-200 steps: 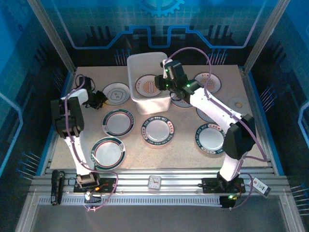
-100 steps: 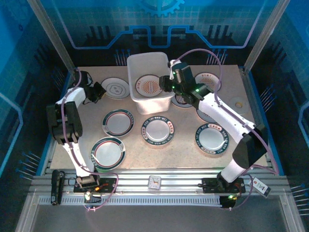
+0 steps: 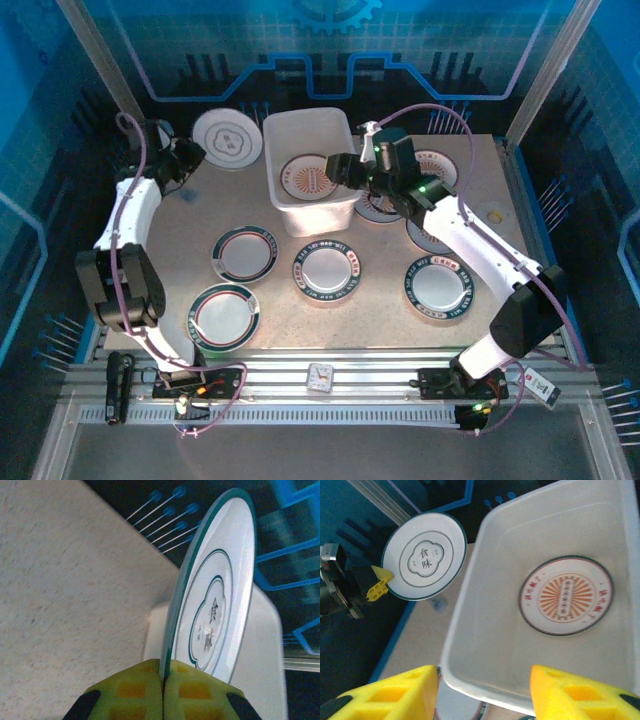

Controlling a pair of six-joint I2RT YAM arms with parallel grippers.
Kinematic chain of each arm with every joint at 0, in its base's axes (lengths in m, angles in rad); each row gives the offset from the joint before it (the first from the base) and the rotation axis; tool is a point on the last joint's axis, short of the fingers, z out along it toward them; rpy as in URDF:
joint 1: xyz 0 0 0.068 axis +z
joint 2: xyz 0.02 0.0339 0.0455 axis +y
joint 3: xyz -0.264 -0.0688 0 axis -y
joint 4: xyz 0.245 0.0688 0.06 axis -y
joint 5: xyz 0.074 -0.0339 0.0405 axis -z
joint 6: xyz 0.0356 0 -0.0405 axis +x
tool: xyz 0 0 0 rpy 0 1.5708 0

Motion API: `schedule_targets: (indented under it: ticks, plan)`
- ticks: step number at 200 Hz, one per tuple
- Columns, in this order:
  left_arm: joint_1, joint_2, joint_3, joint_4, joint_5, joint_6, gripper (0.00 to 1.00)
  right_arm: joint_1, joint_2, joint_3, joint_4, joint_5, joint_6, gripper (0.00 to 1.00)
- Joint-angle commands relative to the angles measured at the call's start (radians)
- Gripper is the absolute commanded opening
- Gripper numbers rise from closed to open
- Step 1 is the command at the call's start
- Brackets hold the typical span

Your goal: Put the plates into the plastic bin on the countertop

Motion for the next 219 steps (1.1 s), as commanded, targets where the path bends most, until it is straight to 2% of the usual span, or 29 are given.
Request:
schedule_targets:
  ticks: [1,32,76,94,113,167,195,219]
  plan:
    - [0.002,-0.064,0.081,0.041,0.069,0.033,0.00,-0.027,-0.002,-0.008,0.100,-0.135,0.075,0.60]
    - [-0.030,-0.096,0.109,0.055,0.130,0.039,0.00,-0.038,0.034,0.022,0.170,-0.204,0.127,0.63]
    - [-0.134,-0.121,0.100,0.094,0.182,0.040,0.00,-0.047,0.133,0.082,0.319,-0.269,0.254,0.57]
    - [-0.184,-0.130,0.081,0.127,0.190,0.038,0.00,-0.044,0.184,0.113,0.371,-0.296,0.311,0.52]
    - [-0.231,-0.133,0.069,0.148,0.193,0.047,0.00,-0.045,0.205,0.117,0.375,-0.272,0.344,0.49]
    - [-0.277,-0.129,0.060,0.148,0.186,0.055,0.00,-0.051,0.168,0.019,0.435,-0.188,0.380,0.38]
    - [-0.296,-0.126,0.061,0.149,0.188,0.060,0.00,-0.051,0.175,0.002,0.447,-0.182,0.406,0.29]
    - [-0.306,-0.127,0.066,0.130,0.172,0.082,0.00,-0.053,0.176,-0.009,0.466,-0.173,0.424,0.16]
